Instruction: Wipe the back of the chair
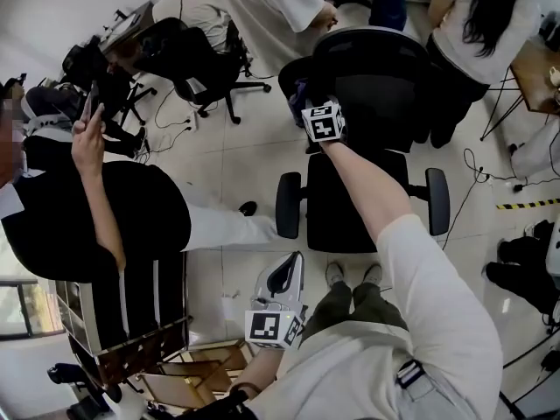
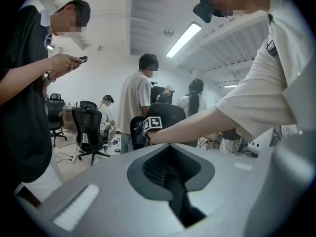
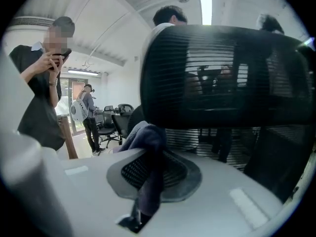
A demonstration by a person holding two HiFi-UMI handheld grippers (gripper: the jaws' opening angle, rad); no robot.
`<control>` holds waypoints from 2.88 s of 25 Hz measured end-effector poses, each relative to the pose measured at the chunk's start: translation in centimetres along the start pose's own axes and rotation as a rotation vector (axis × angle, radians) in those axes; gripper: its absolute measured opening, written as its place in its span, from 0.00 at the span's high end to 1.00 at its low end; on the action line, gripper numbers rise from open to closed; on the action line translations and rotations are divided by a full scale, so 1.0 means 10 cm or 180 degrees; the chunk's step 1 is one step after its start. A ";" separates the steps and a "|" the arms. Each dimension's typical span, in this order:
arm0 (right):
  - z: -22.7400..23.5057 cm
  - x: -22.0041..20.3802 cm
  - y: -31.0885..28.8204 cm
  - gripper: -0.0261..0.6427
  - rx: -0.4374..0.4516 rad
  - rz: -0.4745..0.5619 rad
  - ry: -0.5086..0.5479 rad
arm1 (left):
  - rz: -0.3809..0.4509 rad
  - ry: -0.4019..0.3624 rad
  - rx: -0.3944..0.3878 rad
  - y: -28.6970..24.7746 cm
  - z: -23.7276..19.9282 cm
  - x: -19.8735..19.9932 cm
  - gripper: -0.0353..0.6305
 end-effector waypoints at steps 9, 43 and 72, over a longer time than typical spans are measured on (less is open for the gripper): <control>1.37 -0.15 1.02 0.91 -0.0808 -0.0001 -0.0078 | 0.0123 0.0110 -0.0609 -0.26 0.17 0.26 0.95; -0.34 -0.78 -0.50 0.91 0.0186 -0.0149 0.0036 | 0.0045 -0.0123 0.0013 -0.13 -0.64 -0.13 0.95; 0.53 -0.99 0.21 0.91 0.0174 -0.0109 -0.0074 | -0.0284 0.0070 -0.0725 -1.10 -0.16 0.27 0.95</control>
Point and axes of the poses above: the fingertips, and each gripper's own axes: y backward along the fingers, z to its right, x out of its top, the point moved 9 cm from there along y, backward along the fingers
